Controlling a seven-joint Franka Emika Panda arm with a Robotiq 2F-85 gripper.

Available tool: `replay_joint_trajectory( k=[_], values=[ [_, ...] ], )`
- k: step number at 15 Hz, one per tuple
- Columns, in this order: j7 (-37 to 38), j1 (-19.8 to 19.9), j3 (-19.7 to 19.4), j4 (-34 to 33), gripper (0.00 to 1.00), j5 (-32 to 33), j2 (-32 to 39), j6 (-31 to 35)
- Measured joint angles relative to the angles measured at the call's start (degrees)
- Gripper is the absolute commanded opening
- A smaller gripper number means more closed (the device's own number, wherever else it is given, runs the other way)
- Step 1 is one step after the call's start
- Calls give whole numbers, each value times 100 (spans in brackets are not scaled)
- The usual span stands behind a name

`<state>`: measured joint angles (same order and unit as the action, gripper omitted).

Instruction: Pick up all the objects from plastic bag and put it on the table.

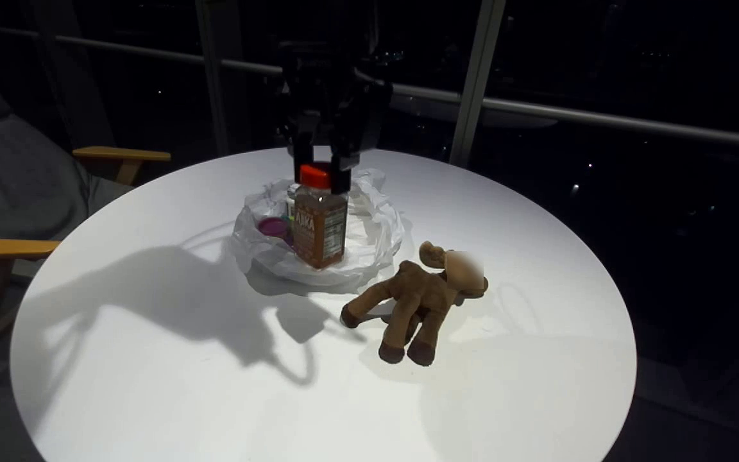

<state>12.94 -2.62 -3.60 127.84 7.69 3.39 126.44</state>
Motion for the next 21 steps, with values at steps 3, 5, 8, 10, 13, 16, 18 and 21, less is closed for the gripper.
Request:
replay_joint_trajectory(
  k=[3, 5, 8, 10, 13, 16, 18, 21],
  values=[
    [-10, 12, 44, 785, 24, -1, 56, 787],
    [43, 11, 92, 1153, 24, 145, 225, 1245],
    [262, -4, 105, 1387, 24, 497, 622, 1709],
    [435, -15, 98, 1376, 24, 699, 842, 1918],
    [569, -23, 62, 1356, 66, 771, 879, 2122],
    [618, -22, 7, 1358, 88, 769, 907, 2271],
    [618, -20, -20, 1358, 100, 768, 904, 2342],
    [616, -17, -28, 1349, 100, 692, 801, 2373]
  ],
)
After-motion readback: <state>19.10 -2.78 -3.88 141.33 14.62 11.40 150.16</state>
